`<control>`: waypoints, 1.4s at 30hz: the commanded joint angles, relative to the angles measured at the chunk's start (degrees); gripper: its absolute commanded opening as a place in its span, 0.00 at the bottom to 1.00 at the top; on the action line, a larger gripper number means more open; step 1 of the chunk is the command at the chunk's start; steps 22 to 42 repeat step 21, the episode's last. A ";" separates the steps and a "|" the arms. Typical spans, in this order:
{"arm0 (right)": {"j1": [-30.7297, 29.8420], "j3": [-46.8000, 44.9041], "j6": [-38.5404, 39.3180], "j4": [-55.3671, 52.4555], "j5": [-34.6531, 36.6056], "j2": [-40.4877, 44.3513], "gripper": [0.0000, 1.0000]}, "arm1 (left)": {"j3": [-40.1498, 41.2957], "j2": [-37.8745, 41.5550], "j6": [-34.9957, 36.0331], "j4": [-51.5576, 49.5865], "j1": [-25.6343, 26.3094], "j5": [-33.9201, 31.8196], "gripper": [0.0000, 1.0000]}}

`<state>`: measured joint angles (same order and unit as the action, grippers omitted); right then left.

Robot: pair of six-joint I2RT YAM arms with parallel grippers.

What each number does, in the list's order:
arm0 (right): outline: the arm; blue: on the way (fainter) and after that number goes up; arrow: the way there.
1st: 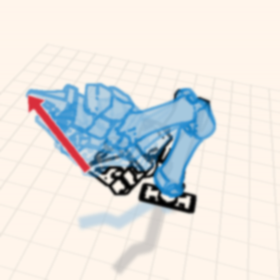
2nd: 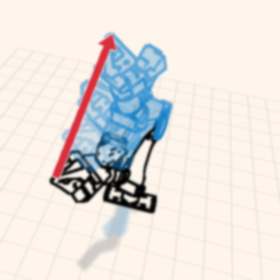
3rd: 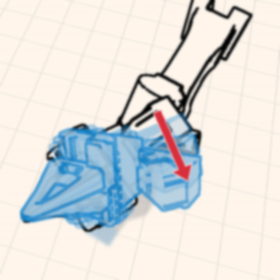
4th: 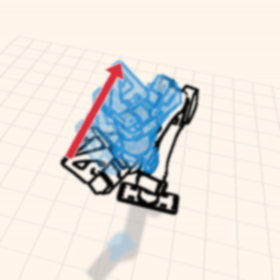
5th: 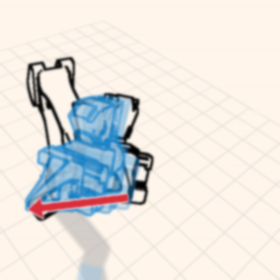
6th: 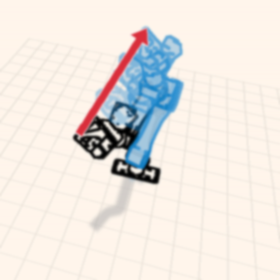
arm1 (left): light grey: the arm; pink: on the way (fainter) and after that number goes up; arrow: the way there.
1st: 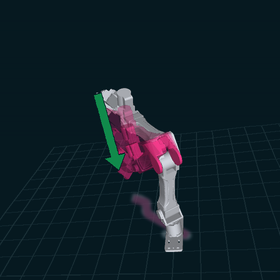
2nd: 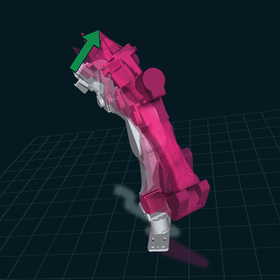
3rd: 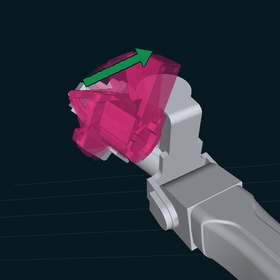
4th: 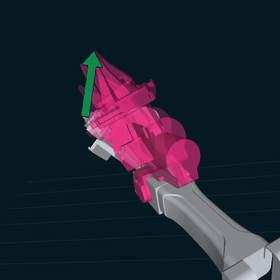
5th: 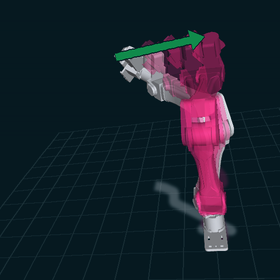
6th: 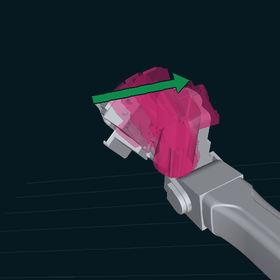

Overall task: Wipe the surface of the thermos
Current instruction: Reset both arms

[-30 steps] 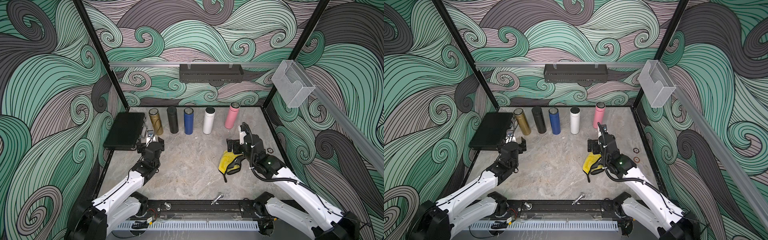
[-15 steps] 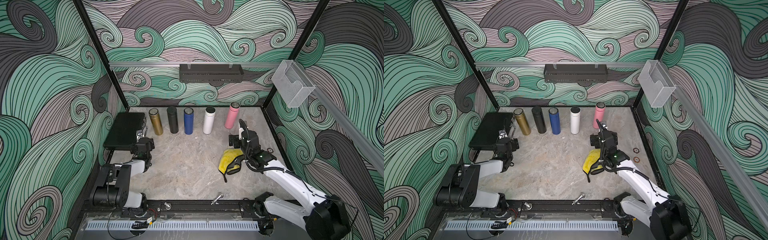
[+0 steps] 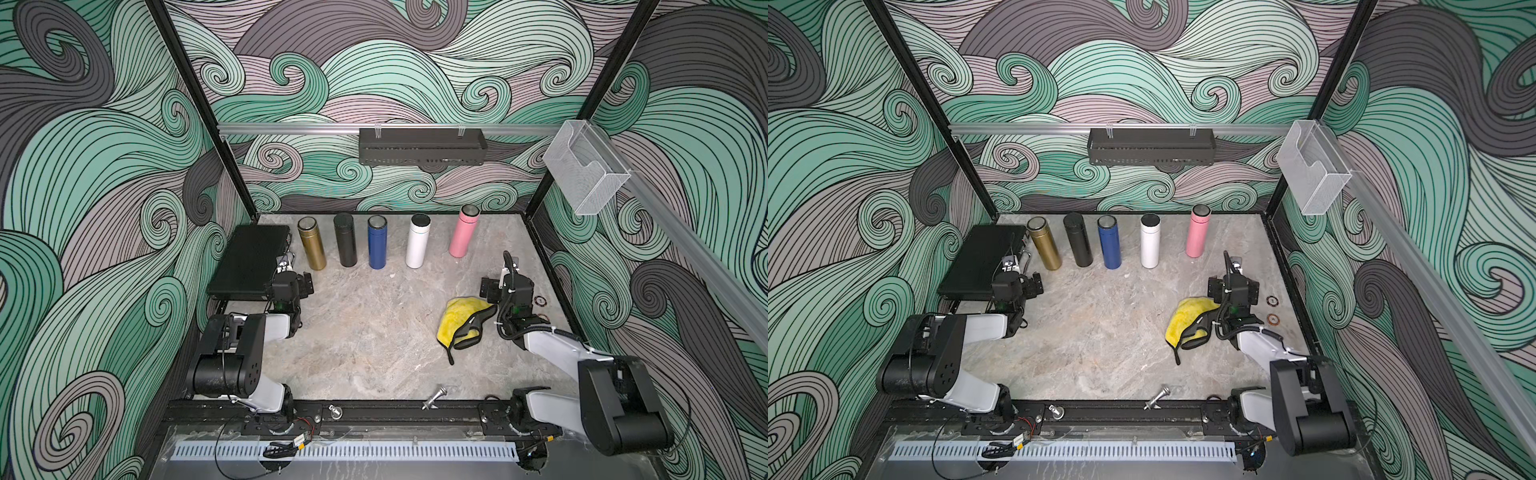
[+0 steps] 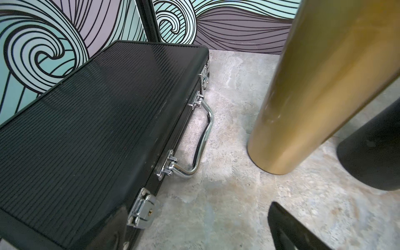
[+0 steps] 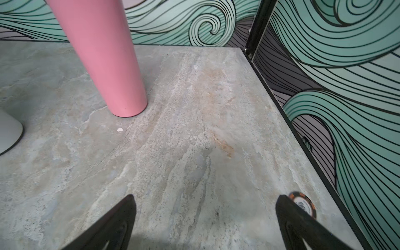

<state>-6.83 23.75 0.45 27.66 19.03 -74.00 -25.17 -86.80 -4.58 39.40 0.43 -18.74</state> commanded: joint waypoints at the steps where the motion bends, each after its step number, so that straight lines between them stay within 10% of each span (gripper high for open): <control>1: 0.27 -0.58 1.71 11.18 -3.10 -3.16 1.00 | -1.29 -0.20 -0.08 -0.70 -0.43 1.08 0.99; 7: 1.39 -6.43 2.56 36.79 -4.32 -16.68 1.00 | -1.29 -0.27 -0.08 -0.73 -0.43 1.20 0.99; 14: 3.48 -1.07 -0.25 20.33 -6.48 -13.32 1.00 | -1.56 -0.31 -0.16 -1.23 -0.69 1.76 0.99; 42: 3.72 -0.93 -0.35 20.69 -6.75 -13.71 1.00 | -3.28 -1.24 -0.52 -3.40 -2.03 4.49 0.99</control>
